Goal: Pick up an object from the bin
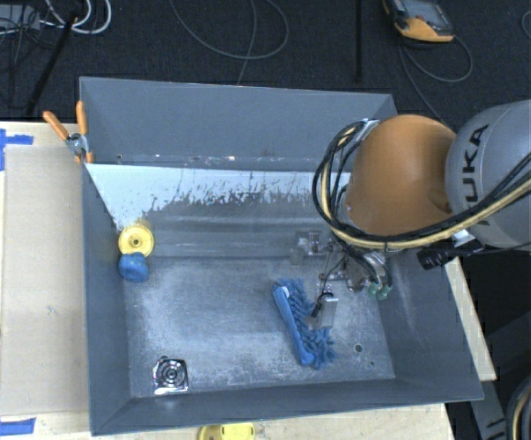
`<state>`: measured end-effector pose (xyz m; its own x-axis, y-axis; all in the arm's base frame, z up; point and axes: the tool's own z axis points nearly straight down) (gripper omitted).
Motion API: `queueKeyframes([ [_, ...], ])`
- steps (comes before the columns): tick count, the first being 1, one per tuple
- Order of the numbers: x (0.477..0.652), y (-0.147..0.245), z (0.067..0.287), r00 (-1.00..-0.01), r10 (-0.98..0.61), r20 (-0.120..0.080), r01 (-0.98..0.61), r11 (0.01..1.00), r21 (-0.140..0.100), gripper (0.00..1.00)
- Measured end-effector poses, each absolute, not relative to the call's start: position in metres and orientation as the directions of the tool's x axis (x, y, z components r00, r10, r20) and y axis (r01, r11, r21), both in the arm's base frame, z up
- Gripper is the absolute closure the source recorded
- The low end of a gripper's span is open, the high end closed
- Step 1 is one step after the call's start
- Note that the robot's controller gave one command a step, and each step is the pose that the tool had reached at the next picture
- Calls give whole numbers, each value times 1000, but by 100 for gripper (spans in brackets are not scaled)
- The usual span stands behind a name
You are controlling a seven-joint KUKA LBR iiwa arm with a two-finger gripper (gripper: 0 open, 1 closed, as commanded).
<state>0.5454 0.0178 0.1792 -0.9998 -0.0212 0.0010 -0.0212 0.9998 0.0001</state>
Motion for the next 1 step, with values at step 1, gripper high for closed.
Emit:
queueKeyframes([
  [1,538,4,150,-1000,31,0,31,1000,0,0],
])
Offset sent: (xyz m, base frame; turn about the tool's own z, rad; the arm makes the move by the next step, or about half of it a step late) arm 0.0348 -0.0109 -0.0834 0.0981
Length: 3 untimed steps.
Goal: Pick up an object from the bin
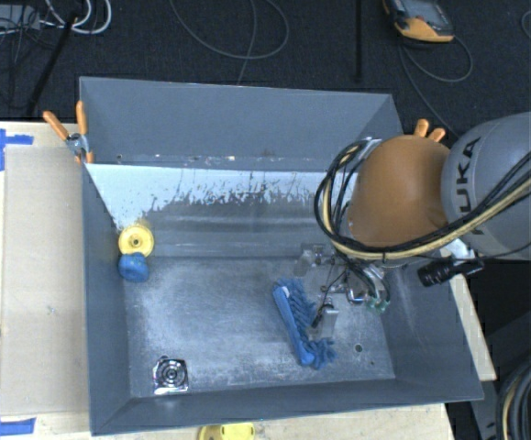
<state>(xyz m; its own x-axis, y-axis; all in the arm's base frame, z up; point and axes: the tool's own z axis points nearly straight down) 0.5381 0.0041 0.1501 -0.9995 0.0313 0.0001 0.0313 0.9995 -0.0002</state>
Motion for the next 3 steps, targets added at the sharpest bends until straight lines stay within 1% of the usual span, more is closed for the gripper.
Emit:
queueKeyframes([
  [1,579,7,100,-997,74,-5,74,997,1,0],
  [2,551,-2,92,-990,143,0,143,990,1,100],
  [3,551,-2,92,-990,144,0,144,990,1,100],
])
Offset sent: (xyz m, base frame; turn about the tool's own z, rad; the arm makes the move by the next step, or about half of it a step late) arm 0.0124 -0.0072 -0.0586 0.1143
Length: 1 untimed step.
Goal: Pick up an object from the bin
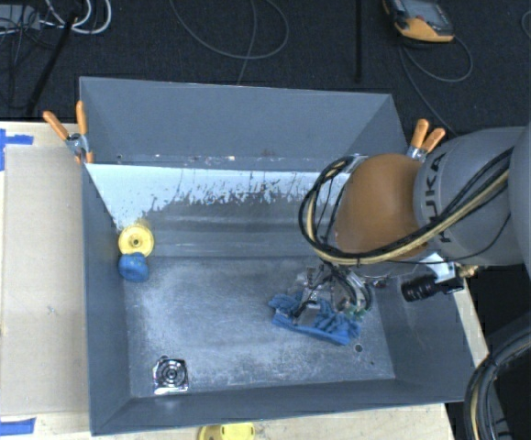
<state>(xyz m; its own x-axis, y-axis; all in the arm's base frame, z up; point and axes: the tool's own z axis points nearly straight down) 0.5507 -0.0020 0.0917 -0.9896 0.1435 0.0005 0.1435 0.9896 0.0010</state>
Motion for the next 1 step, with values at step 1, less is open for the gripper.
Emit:
queueKeyframes([
  [1,558,-7,100,-973,-230,-1,-230,973,1,100],
])
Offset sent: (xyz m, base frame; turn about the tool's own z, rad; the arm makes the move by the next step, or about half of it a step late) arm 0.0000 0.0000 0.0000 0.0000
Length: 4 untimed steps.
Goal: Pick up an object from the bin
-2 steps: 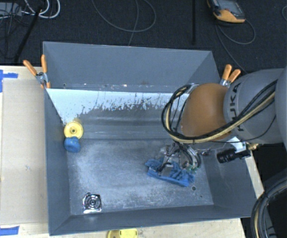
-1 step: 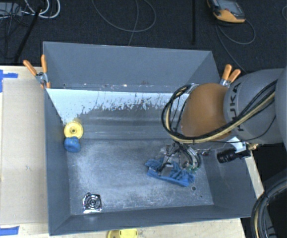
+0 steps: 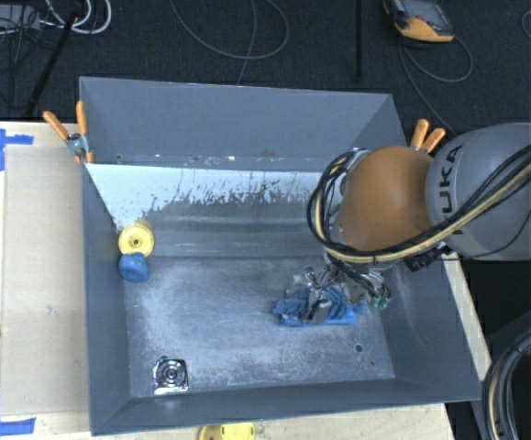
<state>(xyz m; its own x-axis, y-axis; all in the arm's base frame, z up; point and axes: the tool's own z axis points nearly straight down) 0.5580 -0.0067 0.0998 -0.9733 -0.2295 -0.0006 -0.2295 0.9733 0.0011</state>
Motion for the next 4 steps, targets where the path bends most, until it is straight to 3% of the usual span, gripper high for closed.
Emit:
queueKeyframes([
  [1,558,-7,100,-974,-228,0,-228,974,1,100],
  [2,573,-6,304,-971,-238,-2,-238,971,0,100],
  [4,575,-6,309,-971,-237,-10,-237,972,-2,100],
])
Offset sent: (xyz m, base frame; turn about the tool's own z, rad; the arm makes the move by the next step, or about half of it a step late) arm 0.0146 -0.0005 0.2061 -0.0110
